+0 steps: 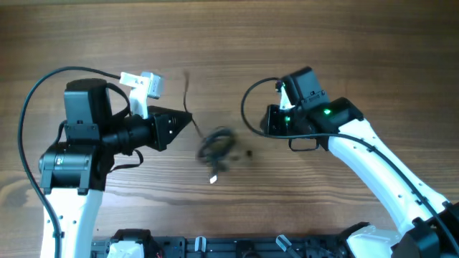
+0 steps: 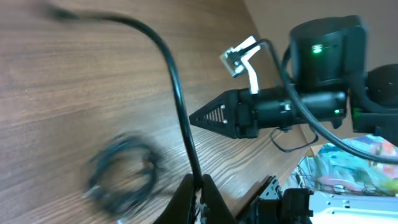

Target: Untangle cables

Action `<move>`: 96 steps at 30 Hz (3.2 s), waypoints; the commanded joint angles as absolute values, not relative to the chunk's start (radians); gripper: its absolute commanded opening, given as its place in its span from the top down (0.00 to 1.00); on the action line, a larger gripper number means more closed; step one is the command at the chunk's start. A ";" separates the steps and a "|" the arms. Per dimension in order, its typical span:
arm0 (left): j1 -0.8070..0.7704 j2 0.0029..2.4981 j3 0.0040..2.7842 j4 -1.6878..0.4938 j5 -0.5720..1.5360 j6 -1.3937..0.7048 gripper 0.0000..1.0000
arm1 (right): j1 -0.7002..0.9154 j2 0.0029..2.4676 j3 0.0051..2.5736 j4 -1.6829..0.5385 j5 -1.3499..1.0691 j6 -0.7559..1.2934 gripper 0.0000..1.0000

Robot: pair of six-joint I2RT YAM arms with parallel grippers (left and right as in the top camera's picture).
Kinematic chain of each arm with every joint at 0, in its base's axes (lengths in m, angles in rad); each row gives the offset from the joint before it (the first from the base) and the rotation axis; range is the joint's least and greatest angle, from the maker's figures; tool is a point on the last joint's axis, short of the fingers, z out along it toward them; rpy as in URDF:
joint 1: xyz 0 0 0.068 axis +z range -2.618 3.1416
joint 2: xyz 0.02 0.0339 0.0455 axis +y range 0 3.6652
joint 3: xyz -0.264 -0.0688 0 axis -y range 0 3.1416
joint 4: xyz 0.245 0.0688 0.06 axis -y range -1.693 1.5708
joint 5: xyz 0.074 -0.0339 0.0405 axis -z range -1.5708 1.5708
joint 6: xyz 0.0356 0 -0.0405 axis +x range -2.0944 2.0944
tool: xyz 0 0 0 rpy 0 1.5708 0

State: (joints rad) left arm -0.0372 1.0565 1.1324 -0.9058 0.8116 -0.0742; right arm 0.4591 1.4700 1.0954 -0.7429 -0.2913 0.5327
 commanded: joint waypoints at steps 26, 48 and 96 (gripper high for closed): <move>-0.077 1.388 0.860 -0.840 0.178 -0.266 0.55 | 0.443 1.476 1.093 -0.768 -0.333 0.552 0.38; -0.077 1.672 0.786 -0.480 0.226 -0.137 0.73 | 0.443 1.476 1.093 -0.764 -0.334 0.524 0.38; -0.076 1.211 0.991 -0.758 0.500 -0.355 0.96 | 0.480 1.360 1.143 -0.570 -0.646 0.437 0.43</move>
State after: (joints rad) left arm -0.0757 1.3663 0.9642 -0.7406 0.3817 -0.2535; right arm 0.4507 1.4311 1.0966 -0.5926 -0.5732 0.4393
